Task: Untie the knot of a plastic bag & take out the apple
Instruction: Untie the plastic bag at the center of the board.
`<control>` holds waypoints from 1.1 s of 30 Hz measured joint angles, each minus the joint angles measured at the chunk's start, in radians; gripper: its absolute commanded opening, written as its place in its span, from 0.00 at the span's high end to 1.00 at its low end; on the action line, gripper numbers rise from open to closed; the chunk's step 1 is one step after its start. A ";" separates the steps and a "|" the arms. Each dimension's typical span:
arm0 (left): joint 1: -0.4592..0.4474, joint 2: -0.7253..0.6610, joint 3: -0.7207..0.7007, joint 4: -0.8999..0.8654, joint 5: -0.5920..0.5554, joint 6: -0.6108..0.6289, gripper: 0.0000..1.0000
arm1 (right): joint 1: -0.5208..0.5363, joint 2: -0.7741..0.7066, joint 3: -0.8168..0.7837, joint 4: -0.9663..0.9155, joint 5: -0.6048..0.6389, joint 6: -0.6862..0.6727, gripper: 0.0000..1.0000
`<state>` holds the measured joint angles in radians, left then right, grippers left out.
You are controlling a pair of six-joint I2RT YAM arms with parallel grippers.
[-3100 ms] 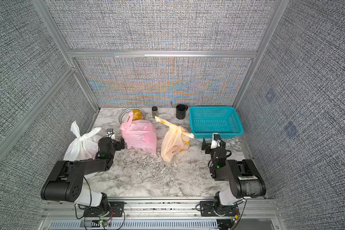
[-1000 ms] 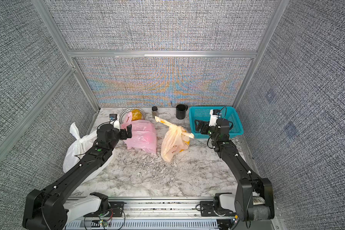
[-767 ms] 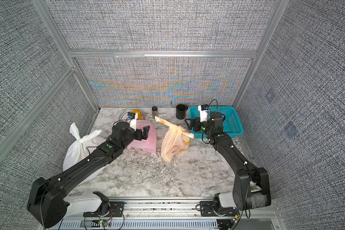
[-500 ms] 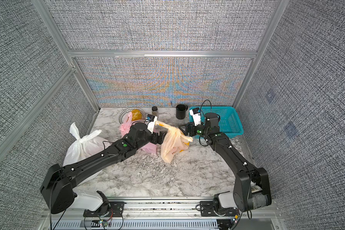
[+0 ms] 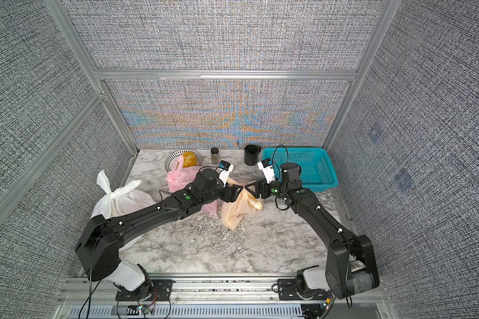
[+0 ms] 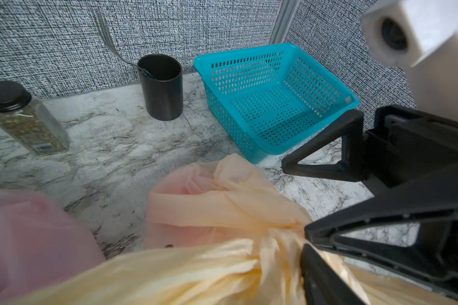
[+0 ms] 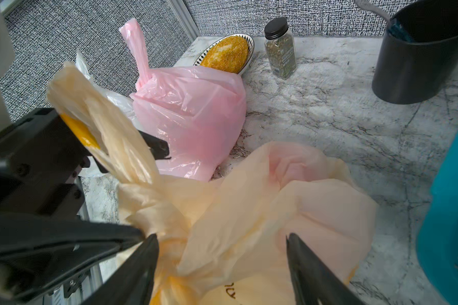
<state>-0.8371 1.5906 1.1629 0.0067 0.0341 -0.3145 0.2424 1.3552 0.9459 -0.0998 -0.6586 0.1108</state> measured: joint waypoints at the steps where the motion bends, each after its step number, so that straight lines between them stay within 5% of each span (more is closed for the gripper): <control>1: -0.001 0.006 0.002 -0.002 0.001 0.000 0.53 | 0.000 -0.005 -0.005 0.000 -0.001 0.000 0.23; 5: -0.003 0.006 0.006 -0.015 0.014 0.000 0.53 | 0.005 -0.027 -0.032 -0.007 -0.005 0.001 0.21; 12: -0.003 -0.055 0.013 -0.060 0.021 0.019 0.21 | 0.015 -0.043 -0.081 -0.028 -0.009 0.000 0.21; 19: -0.005 -0.096 -0.023 -0.122 0.058 0.017 0.35 | 0.031 -0.003 -0.084 -0.028 0.002 -0.007 0.26; 24: -0.040 -0.126 -0.056 -0.182 0.071 0.014 0.19 | 0.031 -0.004 -0.080 -0.028 0.008 -0.011 0.25; 33: -0.064 -0.031 -0.025 -0.219 0.020 0.000 0.27 | 0.032 -0.010 -0.080 -0.030 0.008 -0.011 0.25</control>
<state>-0.9016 1.5593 1.1378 -0.2119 0.0540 -0.3141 0.2741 1.3449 0.8661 -0.1295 -0.6506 0.1001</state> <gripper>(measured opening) 0.760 0.746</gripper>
